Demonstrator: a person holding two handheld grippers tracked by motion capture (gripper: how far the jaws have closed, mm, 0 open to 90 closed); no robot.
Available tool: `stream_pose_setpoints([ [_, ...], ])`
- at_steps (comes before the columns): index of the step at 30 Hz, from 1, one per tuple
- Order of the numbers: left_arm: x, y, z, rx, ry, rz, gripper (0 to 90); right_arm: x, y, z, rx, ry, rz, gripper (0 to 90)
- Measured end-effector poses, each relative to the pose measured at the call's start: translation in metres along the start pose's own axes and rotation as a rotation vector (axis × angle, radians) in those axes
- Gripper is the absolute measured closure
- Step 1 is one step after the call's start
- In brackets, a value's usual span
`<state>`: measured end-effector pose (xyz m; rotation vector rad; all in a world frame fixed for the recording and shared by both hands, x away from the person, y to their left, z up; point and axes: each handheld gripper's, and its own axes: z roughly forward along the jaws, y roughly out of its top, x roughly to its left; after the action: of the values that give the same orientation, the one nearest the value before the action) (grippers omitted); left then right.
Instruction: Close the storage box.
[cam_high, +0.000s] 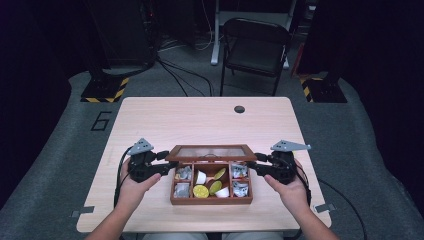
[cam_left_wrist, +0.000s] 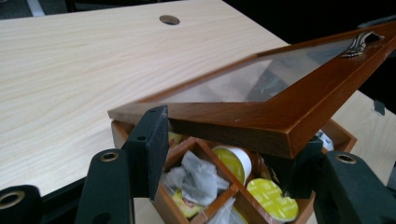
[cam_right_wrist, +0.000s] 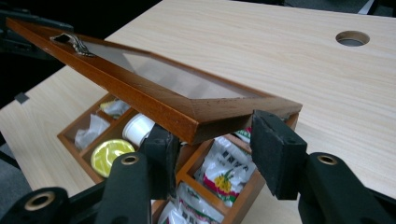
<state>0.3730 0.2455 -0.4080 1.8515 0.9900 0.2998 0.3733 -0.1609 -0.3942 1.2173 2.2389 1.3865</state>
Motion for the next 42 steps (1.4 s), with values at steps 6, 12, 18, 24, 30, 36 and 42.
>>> stream_pose_setpoints([
  [6,-0.01,-0.014,-0.003,0.018,0.027,0.034,43.9,0.003,-0.018,-0.002,0.007,0.013,-0.007,52.3],
  [12,-0.013,-0.028,-0.006,0.032,0.013,0.02,44.9,0.008,-0.033,-0.002,0.0,0.005,-0.036,52.2],
  [18,-0.016,-0.04,-0.009,0.025,0.001,-0.005,45.0,0.01,-0.044,0.0,0.009,-0.003,-0.049,52.1],
  [24,-0.019,-0.049,-0.01,0.03,-0.008,-0.005,46.7,0.011,-0.054,0.002,0.014,0.003,-0.046,52.4],
  [30,-0.023,-0.055,-0.011,0.032,0.0,0.011,49.9,0.013,-0.06,0.004,0.026,0.003,-0.069,54.9],
  [36,-0.025,-0.061,-0.013,0.04,-0.014,0.018,50.9,0.016,-0.065,0.004,0.049,0.012,-0.084,57.0],
  [42,-0.026,-0.068,-0.012,0.054,-0.011,0.011,50.7,0.016,-0.071,0.0,0.064,0.009,-0.079,56.5],
])
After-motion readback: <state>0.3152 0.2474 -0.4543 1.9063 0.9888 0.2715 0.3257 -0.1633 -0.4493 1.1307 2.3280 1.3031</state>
